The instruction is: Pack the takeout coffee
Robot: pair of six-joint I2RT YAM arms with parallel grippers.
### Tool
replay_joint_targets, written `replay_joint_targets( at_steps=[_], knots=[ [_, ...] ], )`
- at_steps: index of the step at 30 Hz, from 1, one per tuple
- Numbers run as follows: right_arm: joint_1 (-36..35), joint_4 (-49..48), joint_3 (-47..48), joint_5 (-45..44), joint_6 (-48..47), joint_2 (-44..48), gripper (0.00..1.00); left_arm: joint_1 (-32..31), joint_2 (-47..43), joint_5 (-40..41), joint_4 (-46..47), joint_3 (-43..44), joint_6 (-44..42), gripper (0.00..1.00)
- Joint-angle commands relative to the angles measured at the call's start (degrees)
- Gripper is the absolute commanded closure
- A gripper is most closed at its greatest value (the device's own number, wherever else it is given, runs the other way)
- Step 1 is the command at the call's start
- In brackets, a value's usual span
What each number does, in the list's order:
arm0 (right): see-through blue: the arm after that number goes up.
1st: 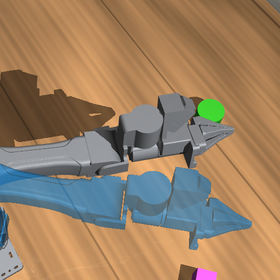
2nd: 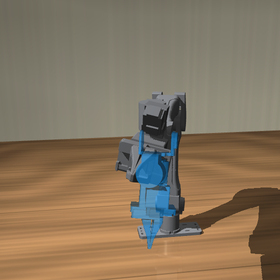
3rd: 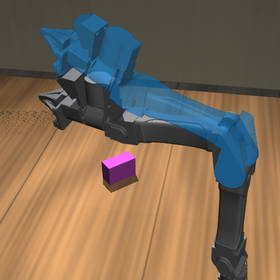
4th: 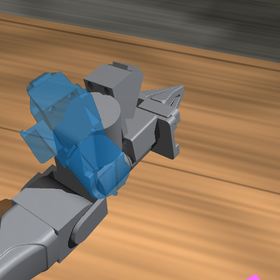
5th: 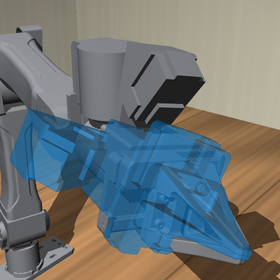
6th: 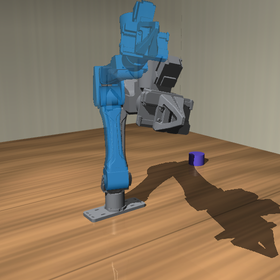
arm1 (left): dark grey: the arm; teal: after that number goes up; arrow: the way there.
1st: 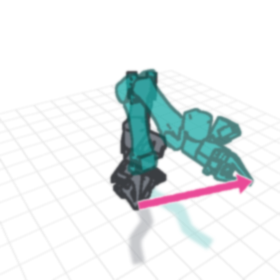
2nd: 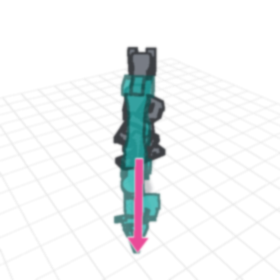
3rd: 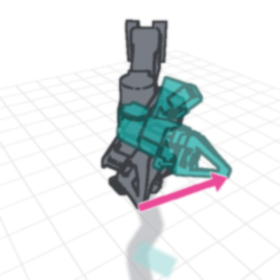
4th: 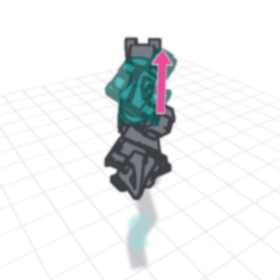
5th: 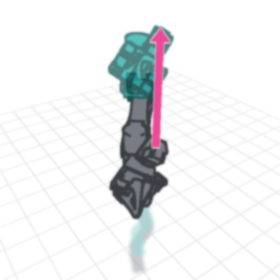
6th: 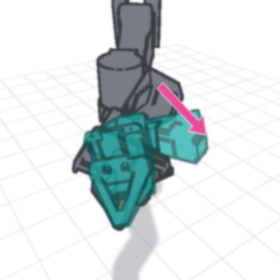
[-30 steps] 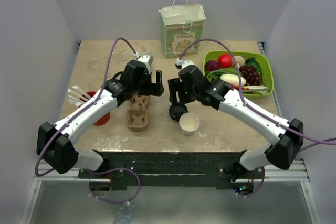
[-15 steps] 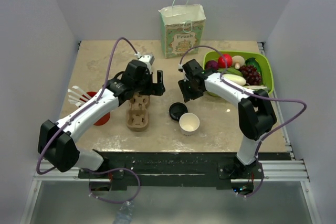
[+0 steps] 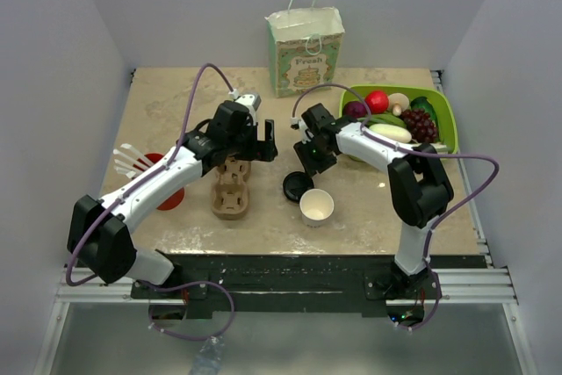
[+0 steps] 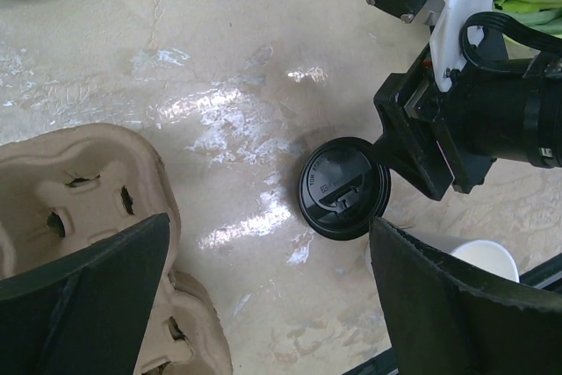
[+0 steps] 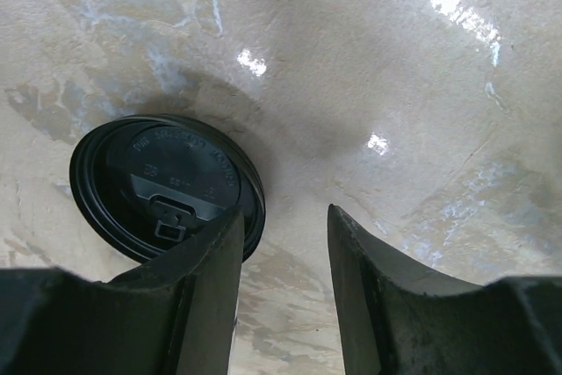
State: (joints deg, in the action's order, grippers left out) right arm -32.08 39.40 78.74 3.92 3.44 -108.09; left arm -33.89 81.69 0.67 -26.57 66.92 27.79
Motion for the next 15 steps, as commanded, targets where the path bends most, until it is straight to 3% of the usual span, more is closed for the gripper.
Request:
replay_joint_targets(
  at_steps=[1, 15],
  knots=[
    [0.17, -2.22, 0.45, 3.81, -2.91, 2.98, 0.54, -0.12, -0.22, -0.4, 2.05, 1.99, -1.34, 0.0],
    [0.17, -3.1, 0.71, 6.0, -4.94, -0.27, 0.58, -0.12, 0.05, -1.63, 2.13, 1.73, -1.25, 0.0]
  ],
)
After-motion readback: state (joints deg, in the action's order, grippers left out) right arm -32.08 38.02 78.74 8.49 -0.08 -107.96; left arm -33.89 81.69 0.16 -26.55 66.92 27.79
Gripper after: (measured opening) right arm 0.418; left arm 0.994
